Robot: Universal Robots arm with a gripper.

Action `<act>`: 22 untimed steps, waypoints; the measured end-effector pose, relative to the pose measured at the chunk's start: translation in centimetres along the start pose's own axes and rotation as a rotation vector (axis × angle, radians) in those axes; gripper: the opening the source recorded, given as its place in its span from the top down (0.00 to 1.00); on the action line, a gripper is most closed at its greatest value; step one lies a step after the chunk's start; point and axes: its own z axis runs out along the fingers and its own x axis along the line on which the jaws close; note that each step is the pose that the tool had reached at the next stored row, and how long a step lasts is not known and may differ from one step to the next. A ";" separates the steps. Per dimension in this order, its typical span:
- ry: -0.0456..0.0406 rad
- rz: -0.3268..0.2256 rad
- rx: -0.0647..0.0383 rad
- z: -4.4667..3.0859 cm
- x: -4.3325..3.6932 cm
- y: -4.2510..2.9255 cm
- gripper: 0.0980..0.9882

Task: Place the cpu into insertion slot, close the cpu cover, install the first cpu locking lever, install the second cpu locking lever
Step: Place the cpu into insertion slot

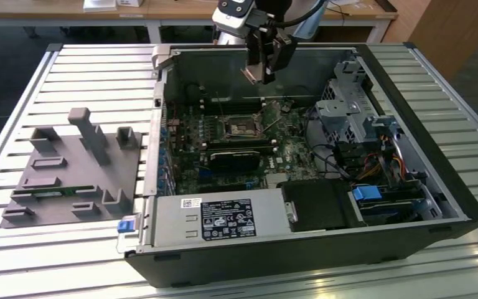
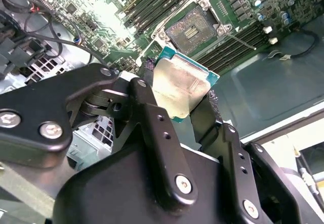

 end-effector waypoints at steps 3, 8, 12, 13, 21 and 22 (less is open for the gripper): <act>-0.0019 0.022 0.000 0.03 0.00 0.00 0.50; -0.0048 0.055 -0.001 0.09 0.00 -0.01 0.50; -0.0070 0.081 -0.002 0.15 0.00 -0.01 0.50; -0.0078 0.088 -0.002 0.19 0.00 -0.02 0.50; -0.0157 0.173 -0.003 0.87 0.08 -0.08 0.50; -0.0168 0.185 -0.003 0.96 0.09 -0.09 0.50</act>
